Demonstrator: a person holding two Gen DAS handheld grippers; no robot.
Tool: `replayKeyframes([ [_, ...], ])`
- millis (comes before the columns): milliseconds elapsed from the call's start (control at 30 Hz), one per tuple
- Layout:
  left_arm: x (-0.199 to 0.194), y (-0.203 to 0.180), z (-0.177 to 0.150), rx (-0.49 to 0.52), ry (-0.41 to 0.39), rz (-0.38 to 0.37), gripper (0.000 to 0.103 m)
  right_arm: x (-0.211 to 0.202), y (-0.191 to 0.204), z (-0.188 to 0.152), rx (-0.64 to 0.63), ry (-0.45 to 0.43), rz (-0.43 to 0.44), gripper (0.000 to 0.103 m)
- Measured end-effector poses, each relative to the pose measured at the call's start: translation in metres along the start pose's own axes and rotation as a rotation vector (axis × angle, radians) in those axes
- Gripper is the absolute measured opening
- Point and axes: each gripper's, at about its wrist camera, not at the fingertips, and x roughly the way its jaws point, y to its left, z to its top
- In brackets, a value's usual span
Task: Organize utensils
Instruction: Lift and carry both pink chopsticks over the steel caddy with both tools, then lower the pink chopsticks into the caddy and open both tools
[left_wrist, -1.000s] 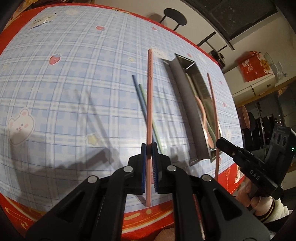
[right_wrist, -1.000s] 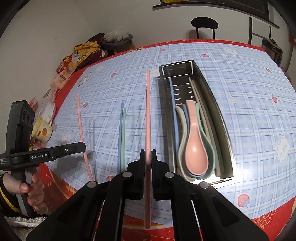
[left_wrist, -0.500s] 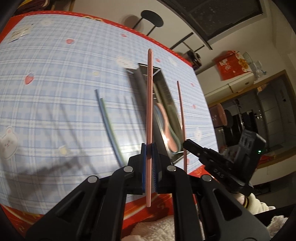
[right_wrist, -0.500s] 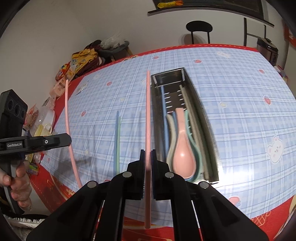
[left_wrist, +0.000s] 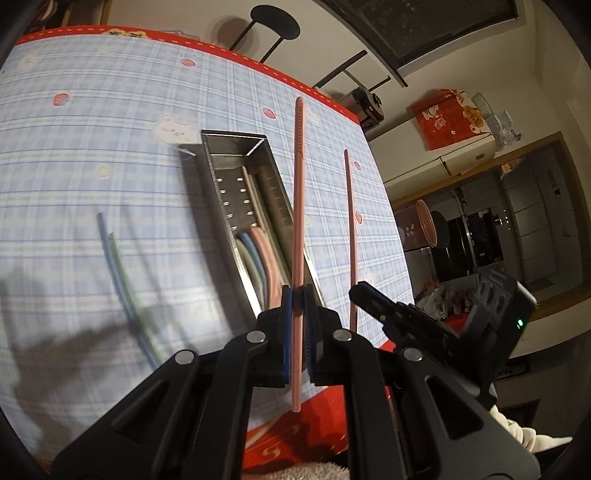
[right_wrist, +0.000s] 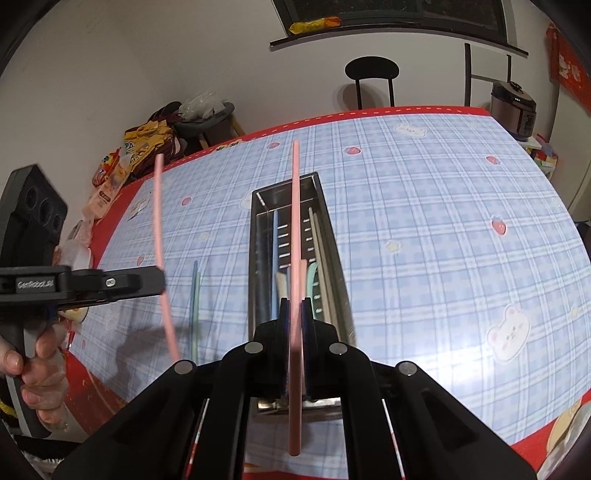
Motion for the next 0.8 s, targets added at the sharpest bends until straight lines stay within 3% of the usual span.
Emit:
replayKeyframes([
  [500, 0.065, 0.017, 0.027, -0.11, 0.076, 0.053, 0.01, 0.04, -0.014, 0.017, -0.059, 0.069, 0.014, 0.007],
  [800, 0.09, 0.02, 0.037, -0.115, 0.098, 0.128, 0.01, 0.066, -0.013, 0.021, -0.105, 0.124, -0.017, 0.007],
])
